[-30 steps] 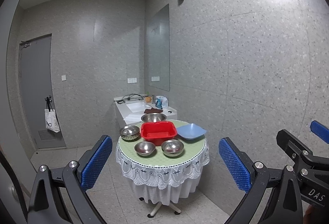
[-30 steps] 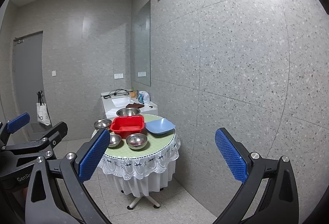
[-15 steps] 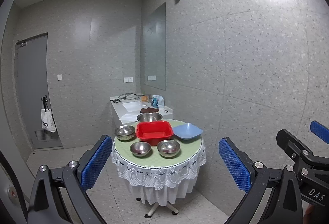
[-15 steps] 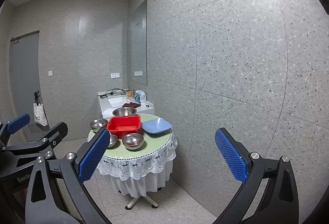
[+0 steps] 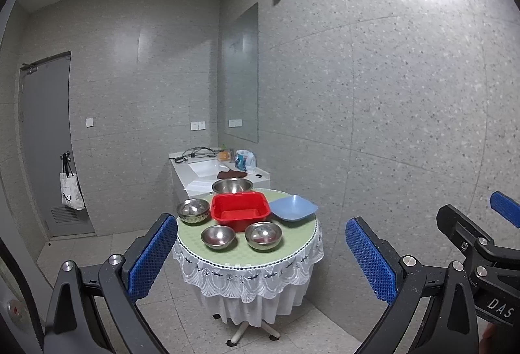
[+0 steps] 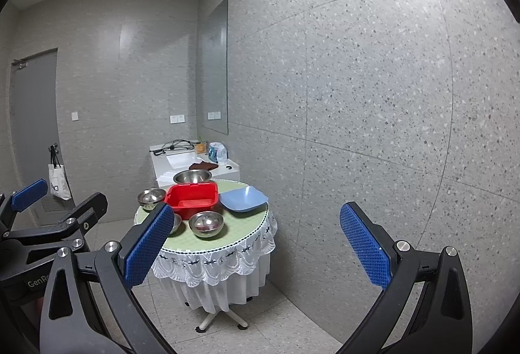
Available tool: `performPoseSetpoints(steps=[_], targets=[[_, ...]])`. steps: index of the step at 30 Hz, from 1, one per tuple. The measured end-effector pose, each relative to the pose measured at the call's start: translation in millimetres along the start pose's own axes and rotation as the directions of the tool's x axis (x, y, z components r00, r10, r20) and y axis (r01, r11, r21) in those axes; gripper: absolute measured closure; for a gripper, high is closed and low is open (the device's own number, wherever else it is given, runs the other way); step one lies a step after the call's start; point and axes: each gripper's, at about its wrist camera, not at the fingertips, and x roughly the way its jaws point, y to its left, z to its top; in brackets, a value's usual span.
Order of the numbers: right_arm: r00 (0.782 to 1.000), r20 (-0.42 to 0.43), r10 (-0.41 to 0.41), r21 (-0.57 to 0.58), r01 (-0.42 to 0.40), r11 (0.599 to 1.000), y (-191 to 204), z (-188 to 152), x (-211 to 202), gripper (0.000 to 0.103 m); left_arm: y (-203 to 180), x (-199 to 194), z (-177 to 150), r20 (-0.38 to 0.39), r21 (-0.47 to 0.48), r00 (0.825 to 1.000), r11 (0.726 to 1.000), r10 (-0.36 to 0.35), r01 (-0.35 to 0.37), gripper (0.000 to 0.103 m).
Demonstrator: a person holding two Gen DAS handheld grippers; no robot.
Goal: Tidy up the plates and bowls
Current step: 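Move both tools toward the table of bowls and basket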
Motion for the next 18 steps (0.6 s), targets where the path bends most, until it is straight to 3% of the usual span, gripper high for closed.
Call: performPoseSetpoints(steps=[18], targets=[[1.0,-0.011,-0.007,0.005,0.007,1.0,3,2,12,0.0,20,23,5,-0.009,0.01,1.0,1.0,-0.02,0.02,0.001]])
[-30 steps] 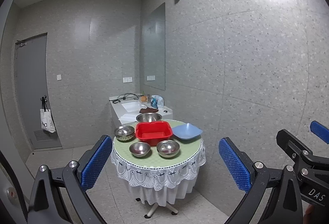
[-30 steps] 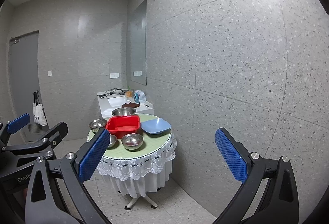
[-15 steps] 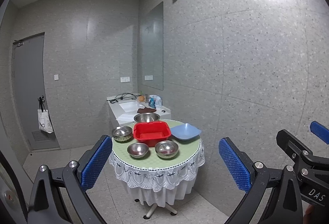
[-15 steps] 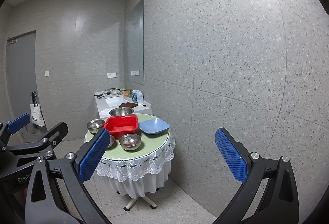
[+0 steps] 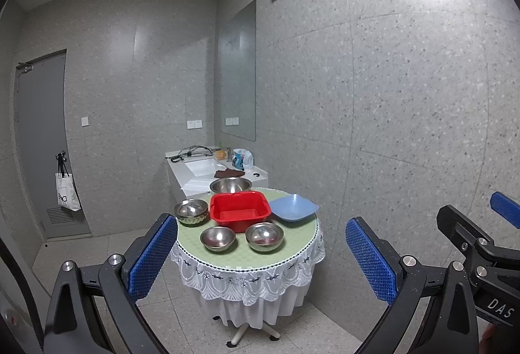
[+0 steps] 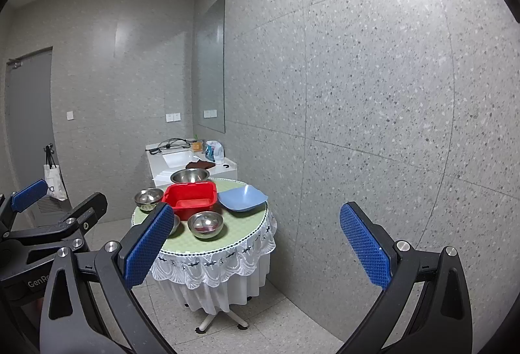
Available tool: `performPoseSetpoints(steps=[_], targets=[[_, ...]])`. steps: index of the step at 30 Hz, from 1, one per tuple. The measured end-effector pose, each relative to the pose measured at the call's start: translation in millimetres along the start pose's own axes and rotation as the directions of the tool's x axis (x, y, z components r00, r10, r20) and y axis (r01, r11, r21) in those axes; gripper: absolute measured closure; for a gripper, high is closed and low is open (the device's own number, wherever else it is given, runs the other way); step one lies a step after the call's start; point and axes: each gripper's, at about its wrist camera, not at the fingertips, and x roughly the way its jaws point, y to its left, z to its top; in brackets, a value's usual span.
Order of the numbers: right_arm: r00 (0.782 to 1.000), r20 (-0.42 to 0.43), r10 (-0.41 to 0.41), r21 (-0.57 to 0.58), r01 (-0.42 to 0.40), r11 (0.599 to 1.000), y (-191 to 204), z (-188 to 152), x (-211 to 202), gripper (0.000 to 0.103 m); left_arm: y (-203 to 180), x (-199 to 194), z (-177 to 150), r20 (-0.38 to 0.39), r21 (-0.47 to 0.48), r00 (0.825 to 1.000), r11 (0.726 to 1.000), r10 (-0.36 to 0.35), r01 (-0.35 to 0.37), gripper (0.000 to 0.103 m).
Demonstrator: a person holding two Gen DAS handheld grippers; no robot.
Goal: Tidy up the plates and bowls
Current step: 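Move both tools toward the table of bowls and basket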
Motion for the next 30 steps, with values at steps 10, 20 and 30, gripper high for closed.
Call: performPoseSetpoints(steps=[10,20,30], targets=[[1.0,-0.01,-0.01,-0.002,0.01,1.0,22,-1,15,0.0,26,20,5,-0.009,0.001,1.0,1.0,-0.008,0.008,0.001],[1.0,-0.021,-0.012,0.0,0.012,1.0,55,0,42,0.0,63,55,13,-0.023,0.011,1.0,1.0,-0.008,0.008,0.001],[0.998,-0.056,-0.014,0.018,0.015,1.0,88,-8,84,0.0,100,110,18,-0.069,0.032,0.998,0.999,-0.011,0.013,0.001]])
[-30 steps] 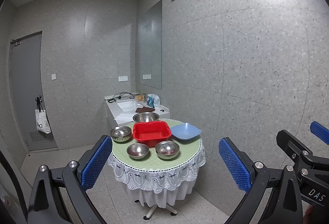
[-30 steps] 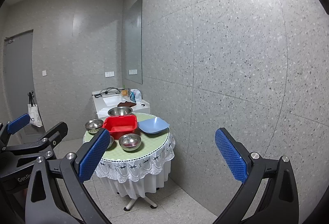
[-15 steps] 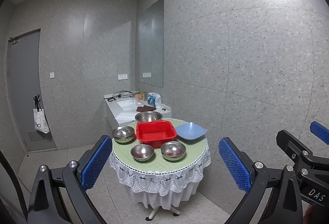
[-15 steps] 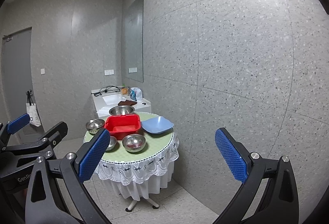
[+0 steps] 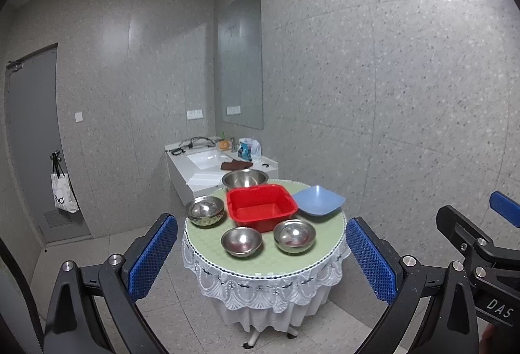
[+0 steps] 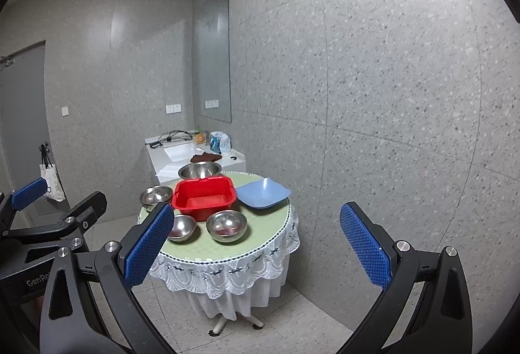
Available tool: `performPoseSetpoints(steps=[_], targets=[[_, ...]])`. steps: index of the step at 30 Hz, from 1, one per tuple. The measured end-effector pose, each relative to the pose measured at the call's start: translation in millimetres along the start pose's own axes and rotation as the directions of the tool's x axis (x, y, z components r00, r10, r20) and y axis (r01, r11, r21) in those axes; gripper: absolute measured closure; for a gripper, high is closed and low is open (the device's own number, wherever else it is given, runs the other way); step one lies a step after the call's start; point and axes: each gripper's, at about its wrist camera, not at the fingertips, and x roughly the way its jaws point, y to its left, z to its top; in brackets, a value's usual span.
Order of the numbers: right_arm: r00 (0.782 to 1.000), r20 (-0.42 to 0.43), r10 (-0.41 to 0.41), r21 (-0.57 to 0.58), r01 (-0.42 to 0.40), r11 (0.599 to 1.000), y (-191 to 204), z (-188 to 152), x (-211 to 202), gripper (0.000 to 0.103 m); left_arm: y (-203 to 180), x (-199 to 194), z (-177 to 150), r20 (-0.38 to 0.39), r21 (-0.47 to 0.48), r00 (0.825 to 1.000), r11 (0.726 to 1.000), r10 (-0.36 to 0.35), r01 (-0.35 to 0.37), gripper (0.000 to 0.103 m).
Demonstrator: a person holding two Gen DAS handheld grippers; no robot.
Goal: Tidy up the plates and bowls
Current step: 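Move both tools toward the table of bowls and basket, then grasp the large steel bowl rim with the right gripper while the left gripper grasps it too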
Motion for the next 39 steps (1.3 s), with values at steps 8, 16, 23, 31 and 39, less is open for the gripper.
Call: performPoseSetpoints(steps=[8,16,23,31,39], targets=[[0.998,-0.062,0.014,-0.037,-0.017,0.999,28,-1,57,0.0,32,70,15,-0.078,-0.025,0.997,1.0,0.004,-0.006,0.001],[0.987,-0.139,0.081,-0.059,-0.09,0.994,56,-4,158,0.0,65,178,35,-0.169,-0.037,0.984,0.997,0.056,-0.063,0.001],[0.975,-0.192,0.115,-0.031,-0.124,0.992,72,16,273,0.0,89,300,76,-0.224,-0.027,0.969,0.993,0.103,-0.112,0.001],[0.945,-0.292,0.147,0.005,-0.152,0.988,92,43,396,0.0,124,450,120,-0.292,-0.029,0.953,0.996,0.075,-0.087,0.001],[0.901,-0.4,0.169,0.121,-0.13,0.984,111,70,533,0.0,161,644,169,-0.382,0.036,0.924,0.998,-0.032,0.049,0.001]])
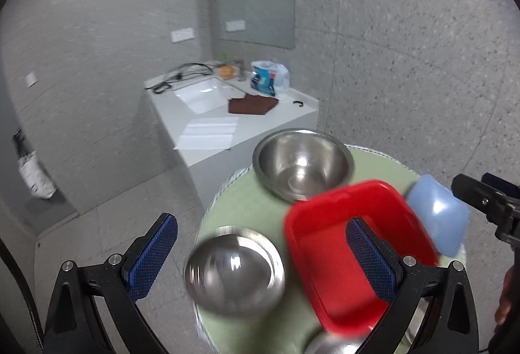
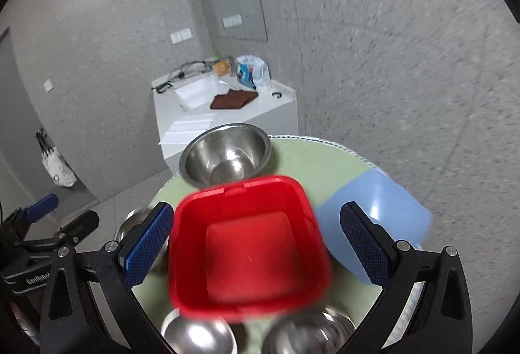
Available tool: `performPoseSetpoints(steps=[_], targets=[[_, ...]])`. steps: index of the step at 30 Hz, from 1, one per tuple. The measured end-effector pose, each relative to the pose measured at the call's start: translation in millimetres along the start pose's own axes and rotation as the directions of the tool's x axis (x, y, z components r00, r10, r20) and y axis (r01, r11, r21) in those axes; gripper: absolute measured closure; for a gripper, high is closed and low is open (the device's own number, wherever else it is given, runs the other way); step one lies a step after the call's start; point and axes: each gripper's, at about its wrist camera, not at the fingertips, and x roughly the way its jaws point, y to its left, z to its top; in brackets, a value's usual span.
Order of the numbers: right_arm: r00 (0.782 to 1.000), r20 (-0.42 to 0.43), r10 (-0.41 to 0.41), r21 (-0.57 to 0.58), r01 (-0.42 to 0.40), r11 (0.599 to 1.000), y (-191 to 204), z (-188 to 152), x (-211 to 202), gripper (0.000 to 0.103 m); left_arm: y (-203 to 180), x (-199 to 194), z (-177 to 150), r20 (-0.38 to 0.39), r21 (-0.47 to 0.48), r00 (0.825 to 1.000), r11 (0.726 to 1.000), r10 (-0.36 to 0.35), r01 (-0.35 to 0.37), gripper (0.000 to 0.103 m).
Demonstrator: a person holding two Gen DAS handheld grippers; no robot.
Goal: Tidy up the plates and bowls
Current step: 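Grasp the large steel bowl rim with the right gripper while the left gripper grasps it too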
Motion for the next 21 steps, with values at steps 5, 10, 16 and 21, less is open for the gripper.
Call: performPoseSetpoints(steps=[5,10,16,21], targets=[[0.986,-0.163,-0.016,0.116,0.036,0.993,-3,45,102,0.0,36,149,77,-0.118,0.056,0.99,0.994,-0.083,0.09,0.003],[0.96,-0.272,-0.071,0.144,0.113,0.983,-5,71,187,0.01,51,273,117,-0.265,0.082,0.957,0.986,-0.119,0.145,0.014],[0.899,-0.425,-0.103,0.164,0.188,0.968,-24,66,271,0.043,55,371,135,-0.397,0.065,0.903,0.976,-0.166,0.208,0.047],[0.873,-0.486,-0.047,0.198,0.162,0.967,-34,56,302,0.089,46,407,133,-0.444,0.048,0.872,0.966,-0.206,0.253,0.082]])
